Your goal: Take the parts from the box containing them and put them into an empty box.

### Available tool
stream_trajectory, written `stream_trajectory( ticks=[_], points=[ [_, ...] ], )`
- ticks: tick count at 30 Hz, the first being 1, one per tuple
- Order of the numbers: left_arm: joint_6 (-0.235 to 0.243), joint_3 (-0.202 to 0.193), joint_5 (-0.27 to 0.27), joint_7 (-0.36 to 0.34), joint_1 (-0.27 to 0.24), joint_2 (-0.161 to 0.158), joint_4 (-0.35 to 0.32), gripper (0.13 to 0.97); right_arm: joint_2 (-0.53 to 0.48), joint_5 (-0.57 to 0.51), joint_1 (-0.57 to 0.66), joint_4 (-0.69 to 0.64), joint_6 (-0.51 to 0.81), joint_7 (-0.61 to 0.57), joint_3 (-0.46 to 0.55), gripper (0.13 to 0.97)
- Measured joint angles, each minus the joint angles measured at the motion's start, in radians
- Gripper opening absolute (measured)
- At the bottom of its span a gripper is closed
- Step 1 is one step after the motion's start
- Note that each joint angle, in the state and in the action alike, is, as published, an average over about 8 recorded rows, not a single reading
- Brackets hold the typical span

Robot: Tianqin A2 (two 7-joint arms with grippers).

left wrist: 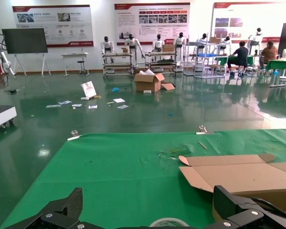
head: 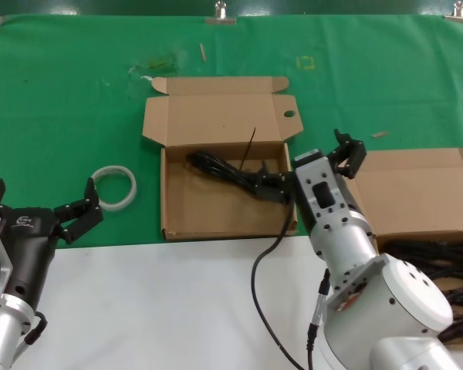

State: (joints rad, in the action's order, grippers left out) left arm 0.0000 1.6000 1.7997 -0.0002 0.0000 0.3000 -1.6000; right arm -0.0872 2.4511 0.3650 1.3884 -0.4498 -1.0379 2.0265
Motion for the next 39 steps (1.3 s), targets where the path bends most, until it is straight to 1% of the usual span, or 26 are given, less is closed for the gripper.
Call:
stream_trajectory(
  ticks=[39],
  points=[
    [0.000,0.000,0.000,0.000,0.000,0.000,0.000,0.965,0.000,-0.497,-0.279,0.162,0.344,0.793,-0.326,0.966]
  ],
)
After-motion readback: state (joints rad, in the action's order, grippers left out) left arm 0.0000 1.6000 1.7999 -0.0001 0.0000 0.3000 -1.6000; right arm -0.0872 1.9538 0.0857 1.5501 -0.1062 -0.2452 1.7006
